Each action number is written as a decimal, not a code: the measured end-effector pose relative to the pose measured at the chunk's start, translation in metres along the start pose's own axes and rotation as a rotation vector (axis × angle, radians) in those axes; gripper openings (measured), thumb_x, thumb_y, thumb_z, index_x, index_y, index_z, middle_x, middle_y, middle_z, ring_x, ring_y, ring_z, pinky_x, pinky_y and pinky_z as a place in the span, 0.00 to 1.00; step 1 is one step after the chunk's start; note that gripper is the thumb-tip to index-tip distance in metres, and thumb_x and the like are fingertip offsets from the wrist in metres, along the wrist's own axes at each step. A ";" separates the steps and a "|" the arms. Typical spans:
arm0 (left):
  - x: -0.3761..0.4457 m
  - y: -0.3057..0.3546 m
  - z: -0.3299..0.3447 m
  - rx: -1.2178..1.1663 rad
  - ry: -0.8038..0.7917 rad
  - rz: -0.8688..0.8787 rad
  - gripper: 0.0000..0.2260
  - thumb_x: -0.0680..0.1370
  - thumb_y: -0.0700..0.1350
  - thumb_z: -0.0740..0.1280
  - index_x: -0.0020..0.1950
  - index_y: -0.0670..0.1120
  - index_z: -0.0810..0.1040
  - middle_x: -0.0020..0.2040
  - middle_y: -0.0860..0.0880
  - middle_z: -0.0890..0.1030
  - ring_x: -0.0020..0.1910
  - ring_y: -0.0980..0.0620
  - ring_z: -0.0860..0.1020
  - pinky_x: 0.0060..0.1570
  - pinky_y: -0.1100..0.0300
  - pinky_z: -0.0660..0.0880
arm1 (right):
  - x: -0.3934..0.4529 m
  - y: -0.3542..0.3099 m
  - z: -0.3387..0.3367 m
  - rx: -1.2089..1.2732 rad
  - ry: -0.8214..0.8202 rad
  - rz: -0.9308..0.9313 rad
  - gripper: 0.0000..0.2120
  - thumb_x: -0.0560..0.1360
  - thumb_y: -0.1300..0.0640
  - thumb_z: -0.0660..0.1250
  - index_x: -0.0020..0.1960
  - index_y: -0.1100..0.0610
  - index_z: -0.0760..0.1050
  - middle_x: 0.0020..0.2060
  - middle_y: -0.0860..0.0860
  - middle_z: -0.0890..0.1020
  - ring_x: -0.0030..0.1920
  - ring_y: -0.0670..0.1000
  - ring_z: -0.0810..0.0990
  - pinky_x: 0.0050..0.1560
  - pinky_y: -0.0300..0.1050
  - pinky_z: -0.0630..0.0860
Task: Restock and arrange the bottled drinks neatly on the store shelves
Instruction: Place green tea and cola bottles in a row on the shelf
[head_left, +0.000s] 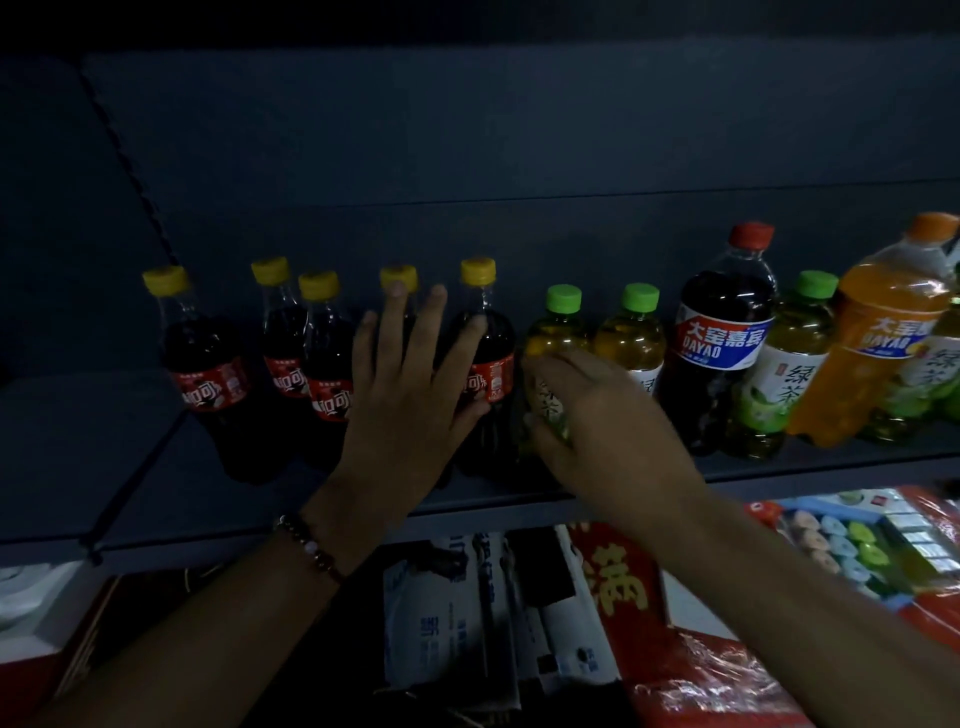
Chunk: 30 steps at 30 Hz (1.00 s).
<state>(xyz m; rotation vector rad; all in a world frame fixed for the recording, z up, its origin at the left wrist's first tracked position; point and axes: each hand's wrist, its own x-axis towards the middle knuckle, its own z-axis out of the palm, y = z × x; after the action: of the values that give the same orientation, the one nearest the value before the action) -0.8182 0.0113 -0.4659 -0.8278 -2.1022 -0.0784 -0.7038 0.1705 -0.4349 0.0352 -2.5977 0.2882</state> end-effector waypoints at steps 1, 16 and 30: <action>-0.003 0.002 0.001 -0.014 -0.005 0.012 0.34 0.74 0.59 0.70 0.77 0.48 0.65 0.78 0.40 0.62 0.77 0.34 0.55 0.74 0.36 0.52 | 0.008 0.003 -0.007 -0.041 0.036 -0.036 0.22 0.73 0.55 0.67 0.66 0.56 0.73 0.60 0.53 0.77 0.58 0.55 0.76 0.59 0.50 0.73; -0.016 0.020 -0.009 -0.265 -0.223 -0.049 0.34 0.77 0.54 0.67 0.80 0.46 0.59 0.80 0.39 0.55 0.79 0.37 0.46 0.75 0.37 0.39 | 0.070 0.034 -0.033 -0.112 -0.175 0.037 0.13 0.76 0.52 0.65 0.60 0.52 0.75 0.51 0.53 0.80 0.56 0.55 0.77 0.72 0.52 0.54; 0.075 0.047 -0.262 -1.136 -0.874 -0.541 0.33 0.76 0.56 0.69 0.76 0.54 0.59 0.70 0.52 0.73 0.65 0.58 0.73 0.64 0.63 0.69 | 0.074 -0.063 -0.278 0.248 -0.576 0.122 0.12 0.77 0.50 0.63 0.61 0.45 0.72 0.52 0.46 0.77 0.52 0.48 0.75 0.56 0.47 0.75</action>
<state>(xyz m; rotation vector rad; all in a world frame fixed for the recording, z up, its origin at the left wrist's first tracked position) -0.6400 0.0003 -0.2550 -0.9591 -3.0457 -1.5538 -0.6245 0.1701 -0.1515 0.0531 -3.1188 0.7371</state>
